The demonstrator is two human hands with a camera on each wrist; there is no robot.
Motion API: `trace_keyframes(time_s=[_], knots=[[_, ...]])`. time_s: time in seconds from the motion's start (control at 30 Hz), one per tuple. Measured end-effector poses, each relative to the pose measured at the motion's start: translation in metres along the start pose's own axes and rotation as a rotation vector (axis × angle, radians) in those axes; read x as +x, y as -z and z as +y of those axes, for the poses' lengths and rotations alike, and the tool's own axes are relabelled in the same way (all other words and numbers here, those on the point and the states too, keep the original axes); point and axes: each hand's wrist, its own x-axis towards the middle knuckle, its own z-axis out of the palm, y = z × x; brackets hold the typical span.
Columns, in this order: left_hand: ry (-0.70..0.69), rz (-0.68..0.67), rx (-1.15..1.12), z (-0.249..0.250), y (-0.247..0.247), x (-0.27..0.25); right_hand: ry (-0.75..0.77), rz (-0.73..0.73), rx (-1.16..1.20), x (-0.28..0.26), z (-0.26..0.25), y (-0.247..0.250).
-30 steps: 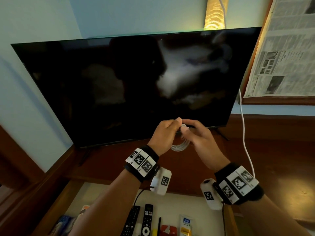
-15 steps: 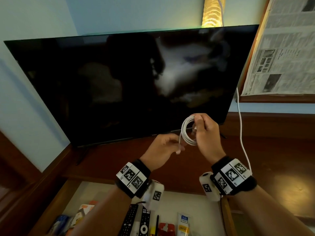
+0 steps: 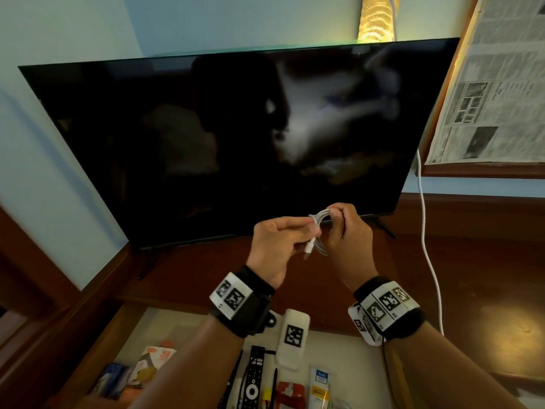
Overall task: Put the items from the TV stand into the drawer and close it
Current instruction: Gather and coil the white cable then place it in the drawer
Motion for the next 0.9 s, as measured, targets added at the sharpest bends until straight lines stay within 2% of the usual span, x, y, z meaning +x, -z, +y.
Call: trace_keyframes(time_s=[0.17,0.3,0.33,0.47,0.57,0.83,0.9], knots=[[-0.257,0.135,0.265,-0.011,-0.016,0.001,-0.092,-0.032,0.101,-0.003,-0.009,-0.005],[-0.309,0.314,0.541,-0.013,-0.009,0.005,-0.122,-0.051,0.136,-0.003,-0.007,-0.004],[-0.284,0.296,0.546,-0.013,-0.008,0.007,-0.127,-0.067,0.149,-0.003,-0.008,-0.004],[-0.145,0.020,0.283,-0.017,-0.010,0.008,-0.155,-0.130,0.219,-0.005,-0.010,-0.001],[-0.142,-0.046,0.177,-0.015,-0.001,0.007,-0.157,-0.188,0.287,-0.003,-0.013,0.006],[-0.315,0.108,0.401,-0.023,0.006,0.018,-0.273,-0.425,0.655,0.000,-0.021,0.011],[-0.309,0.164,0.435,-0.023,0.003,0.018,-0.319,-0.519,0.783,-0.001,-0.021,0.012]])
